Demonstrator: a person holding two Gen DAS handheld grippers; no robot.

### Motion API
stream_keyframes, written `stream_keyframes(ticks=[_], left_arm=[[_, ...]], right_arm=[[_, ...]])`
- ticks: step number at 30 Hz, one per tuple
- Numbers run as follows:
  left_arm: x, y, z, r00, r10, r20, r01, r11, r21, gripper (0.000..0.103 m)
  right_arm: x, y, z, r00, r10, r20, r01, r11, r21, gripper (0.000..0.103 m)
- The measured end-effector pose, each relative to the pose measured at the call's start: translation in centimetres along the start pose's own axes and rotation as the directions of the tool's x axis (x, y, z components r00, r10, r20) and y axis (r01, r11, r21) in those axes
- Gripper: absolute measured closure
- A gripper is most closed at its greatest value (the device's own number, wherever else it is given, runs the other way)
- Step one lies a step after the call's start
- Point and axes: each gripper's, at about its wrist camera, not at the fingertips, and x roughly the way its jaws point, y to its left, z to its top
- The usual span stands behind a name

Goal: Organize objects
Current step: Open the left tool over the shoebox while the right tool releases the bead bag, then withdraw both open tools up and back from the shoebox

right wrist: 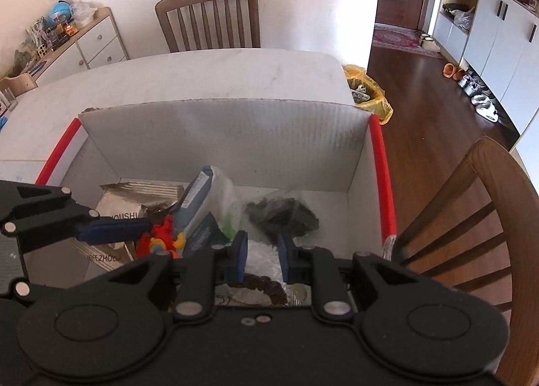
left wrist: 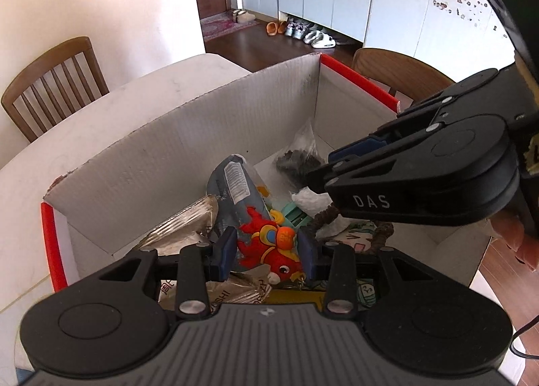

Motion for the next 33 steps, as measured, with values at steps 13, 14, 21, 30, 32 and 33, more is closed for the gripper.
stream_keyframes(ticks=[13,14,21,30,32,33], left_arm=[[-1.9,0.4,-1.1,1.0,0.009,0.025,-0.008,1.0,-0.012,0.051],[-2.2,0.5,-1.2,0.999,0.011,0.033,-0.011,1.0,-0.016,0.047],[-5.5,0.8,-1.8,0.994,0.041,0.104,-0.037,0.999,-0.034,0.037],[-9.5,1.9,-3.3,0.981,0.052,0.185,-0.039,0.996,-0.077,0.025],[-10.4,2.1,-3.7,0.977,0.059,0.203,-0.043,0.996,-0.083,0.022],[-10.8,2.3,-4.0,0.976,0.062,0.211,-0.045,0.995,-0.086,0.022]], right_arm=[[-2.5,-0.4,0.5,0.999,0.02,0.05,-0.022,0.999,0.029,0.074],[-2.8,-0.5,0.4,0.998,0.023,0.056,-0.025,0.999,0.031,0.074],[-5.2,-0.2,-0.5,0.993,0.043,0.11,-0.047,0.998,0.04,0.07],[-9.1,1.7,-1.6,0.979,0.051,0.196,-0.057,0.998,0.026,0.063],[-9.9,2.3,-1.9,0.975,0.052,0.216,-0.059,0.998,0.024,0.061],[-10.3,2.6,-2.1,0.973,0.052,0.224,-0.059,0.998,0.024,0.06]])
